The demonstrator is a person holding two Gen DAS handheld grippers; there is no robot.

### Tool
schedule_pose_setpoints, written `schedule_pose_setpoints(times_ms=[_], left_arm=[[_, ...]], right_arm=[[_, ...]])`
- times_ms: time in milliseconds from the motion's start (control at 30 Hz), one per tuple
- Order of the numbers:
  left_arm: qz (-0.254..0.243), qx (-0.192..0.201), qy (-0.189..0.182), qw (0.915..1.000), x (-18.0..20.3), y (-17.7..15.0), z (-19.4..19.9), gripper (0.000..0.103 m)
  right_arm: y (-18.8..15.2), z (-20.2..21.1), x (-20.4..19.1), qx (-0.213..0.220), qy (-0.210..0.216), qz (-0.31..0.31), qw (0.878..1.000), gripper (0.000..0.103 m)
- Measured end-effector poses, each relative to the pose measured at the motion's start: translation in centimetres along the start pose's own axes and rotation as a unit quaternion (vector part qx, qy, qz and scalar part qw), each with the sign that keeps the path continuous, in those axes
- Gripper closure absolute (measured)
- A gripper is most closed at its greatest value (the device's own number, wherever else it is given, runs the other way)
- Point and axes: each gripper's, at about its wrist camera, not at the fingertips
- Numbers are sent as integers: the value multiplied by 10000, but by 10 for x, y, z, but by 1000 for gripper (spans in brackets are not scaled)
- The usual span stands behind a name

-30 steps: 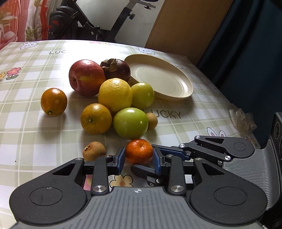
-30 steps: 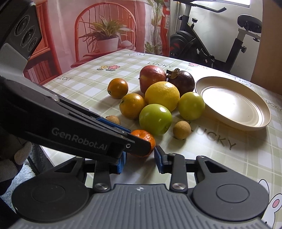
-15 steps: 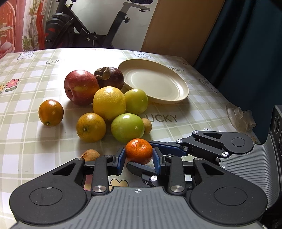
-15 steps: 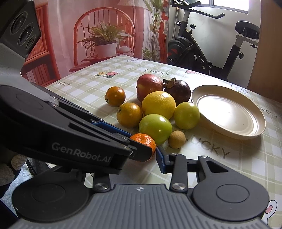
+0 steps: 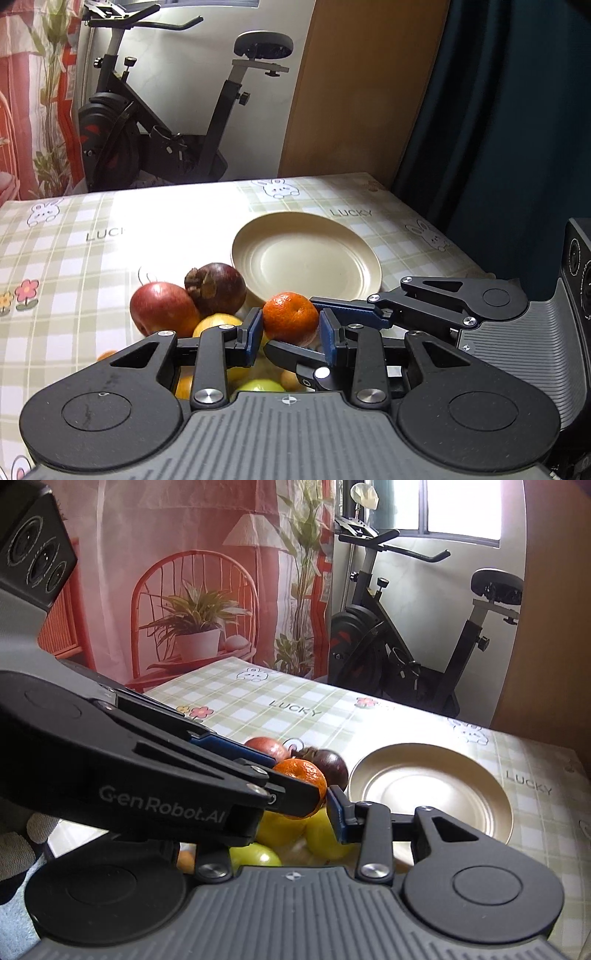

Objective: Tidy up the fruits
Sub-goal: 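Carry the mandarin onto the cream plate and open the left tool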

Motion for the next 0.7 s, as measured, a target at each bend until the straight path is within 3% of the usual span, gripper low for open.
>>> schedule_pose_setpoints(times_ms=[300, 700], left_arm=[[233, 17, -62, 9997, -23, 53, -39, 68], [384, -578, -126, 9975, -48, 56, -117, 68]], right_arm=[[37, -41, 39, 130, -94, 221, 9996, 63], [14, -105, 82, -296, 7, -83, 9995, 63]])
Point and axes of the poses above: each gripper's, at about its wrist camera, not at the fingertips, and z roughly against the way its jaws point, x to its right, y to its top, and after that the axes turned 1 degree about z, right-handed
